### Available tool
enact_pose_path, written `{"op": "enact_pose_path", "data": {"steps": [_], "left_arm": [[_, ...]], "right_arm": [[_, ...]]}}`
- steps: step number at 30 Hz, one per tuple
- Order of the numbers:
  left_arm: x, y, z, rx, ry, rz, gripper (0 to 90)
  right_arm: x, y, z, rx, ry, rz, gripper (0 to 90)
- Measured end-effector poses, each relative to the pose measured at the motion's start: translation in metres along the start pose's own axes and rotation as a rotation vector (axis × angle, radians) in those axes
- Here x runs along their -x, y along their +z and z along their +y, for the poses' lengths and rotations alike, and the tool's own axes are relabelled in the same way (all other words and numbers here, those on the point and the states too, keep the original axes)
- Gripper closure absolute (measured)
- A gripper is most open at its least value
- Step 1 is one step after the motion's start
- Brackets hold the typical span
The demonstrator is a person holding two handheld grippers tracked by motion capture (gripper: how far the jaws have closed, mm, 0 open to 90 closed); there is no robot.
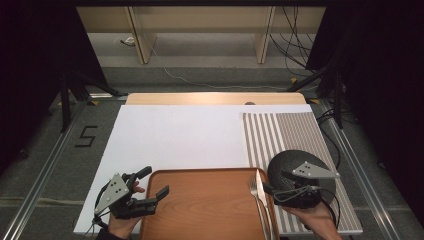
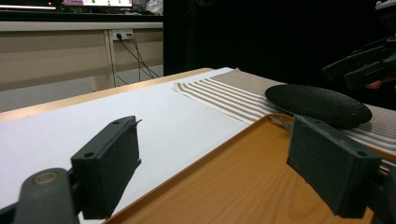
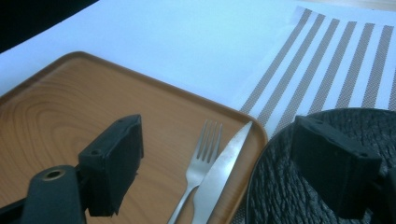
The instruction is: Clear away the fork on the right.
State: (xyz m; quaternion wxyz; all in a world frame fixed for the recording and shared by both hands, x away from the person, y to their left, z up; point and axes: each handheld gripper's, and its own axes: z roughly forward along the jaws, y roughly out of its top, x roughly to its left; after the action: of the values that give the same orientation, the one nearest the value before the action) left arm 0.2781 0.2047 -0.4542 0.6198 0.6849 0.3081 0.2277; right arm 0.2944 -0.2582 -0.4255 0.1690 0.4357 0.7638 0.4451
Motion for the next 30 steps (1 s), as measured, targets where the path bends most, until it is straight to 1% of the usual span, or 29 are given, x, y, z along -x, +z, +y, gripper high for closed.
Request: {"op": "enact_pose_path", "data": {"steps": [2, 5, 16, 19, 23, 30], "left_arm": [[0.0, 0.0, 0.0, 0.0, 0.0, 0.0, 16.2], [0.0, 0.0, 0.0, -0.001, 0.001, -0.001, 16.2], [0.0, 0.001, 0.001, -0.002, -0.003, 0.002, 16.2], [0.0, 0.002, 0.001, -0.001, -0.003, 0.003, 16.2], [0.0, 0.002, 0.0, -0.003, -0.004, 0.004, 16.2], [0.0, 0.001, 0.0, -0.001, -0.005, 0.006, 16.2]], "right_arm": [[0.002, -0.002, 0.0, 0.009, 0.012, -0.005, 18.5], [0.006, -0.004, -0.001, 0.011, 0.019, -0.015, 18.4], [0.021, -0.013, -0.009, 0.025, 0.073, -0.045, 17.8], [0.024, -0.014, -0.011, 0.023, 0.079, -0.048, 17.5], [0.028, -0.016, -0.013, 0.026, 0.101, -0.049, 17.4], [0.032, -0.02, -0.017, 0.025, 0.12, -0.065, 17.4]]}}
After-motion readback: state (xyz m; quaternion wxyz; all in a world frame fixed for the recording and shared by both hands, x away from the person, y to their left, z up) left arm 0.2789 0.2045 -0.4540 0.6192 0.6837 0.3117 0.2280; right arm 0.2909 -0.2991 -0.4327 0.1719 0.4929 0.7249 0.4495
